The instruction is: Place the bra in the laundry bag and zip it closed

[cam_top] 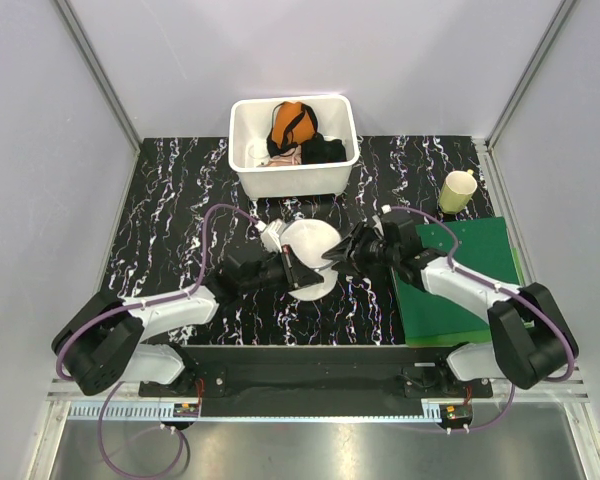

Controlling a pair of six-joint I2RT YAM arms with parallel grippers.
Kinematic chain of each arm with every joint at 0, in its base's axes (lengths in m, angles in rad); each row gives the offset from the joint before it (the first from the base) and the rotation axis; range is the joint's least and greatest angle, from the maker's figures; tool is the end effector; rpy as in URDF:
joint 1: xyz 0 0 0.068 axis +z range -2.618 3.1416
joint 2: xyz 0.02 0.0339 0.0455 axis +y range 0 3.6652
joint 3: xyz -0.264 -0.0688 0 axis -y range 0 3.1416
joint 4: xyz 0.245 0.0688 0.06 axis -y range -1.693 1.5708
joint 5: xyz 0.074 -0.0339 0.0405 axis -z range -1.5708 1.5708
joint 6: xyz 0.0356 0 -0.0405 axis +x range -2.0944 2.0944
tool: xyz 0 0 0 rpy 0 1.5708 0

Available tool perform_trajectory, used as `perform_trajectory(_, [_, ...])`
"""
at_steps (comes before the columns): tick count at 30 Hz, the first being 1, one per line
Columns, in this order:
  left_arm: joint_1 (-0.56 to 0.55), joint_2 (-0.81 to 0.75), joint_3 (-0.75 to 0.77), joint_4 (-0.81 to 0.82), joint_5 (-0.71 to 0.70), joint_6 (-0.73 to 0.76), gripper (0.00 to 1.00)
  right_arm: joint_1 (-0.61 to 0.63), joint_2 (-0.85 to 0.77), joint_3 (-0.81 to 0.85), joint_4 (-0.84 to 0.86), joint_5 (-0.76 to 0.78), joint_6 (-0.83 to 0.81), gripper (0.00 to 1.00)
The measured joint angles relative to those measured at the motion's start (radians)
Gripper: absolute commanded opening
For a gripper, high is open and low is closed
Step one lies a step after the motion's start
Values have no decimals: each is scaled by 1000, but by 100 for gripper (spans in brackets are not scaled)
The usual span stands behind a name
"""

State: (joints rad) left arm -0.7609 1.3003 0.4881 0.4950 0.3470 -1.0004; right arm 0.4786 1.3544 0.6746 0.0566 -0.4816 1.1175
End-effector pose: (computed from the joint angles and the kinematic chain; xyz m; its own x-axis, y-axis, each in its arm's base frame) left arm 0.1826 -0.1906 0.1978 -0.8647 -0.2696 -0.4237 0.2864 0.4285 -0.8570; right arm 0.2385 0.1423 0.2024 -0.8940 0.4338 -0.1126 0.1408 0.5103 0.8484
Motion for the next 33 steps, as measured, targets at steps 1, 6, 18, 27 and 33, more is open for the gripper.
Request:
perform_trajectory(1, [0,0,0,0,-2,0,0,5,11,0,28,2,16,27])
perform_trajectory(6, [11,-10,-7,-29,-22,3,0,2,72,3,104,11,47,0])
perform_trajectory(18, [306,-200,-5,-343,48,197,0,-80,283,338,-134,-243,-446,1])
perform_trajectory(27, [128,-100,-4,-240,64,134,0,-92,428,542,-383,-147,-582,81])
perform_trajectory(33, [56,-26,5,-146,42,72,0,-95,192,335,-433,94,-534,99])
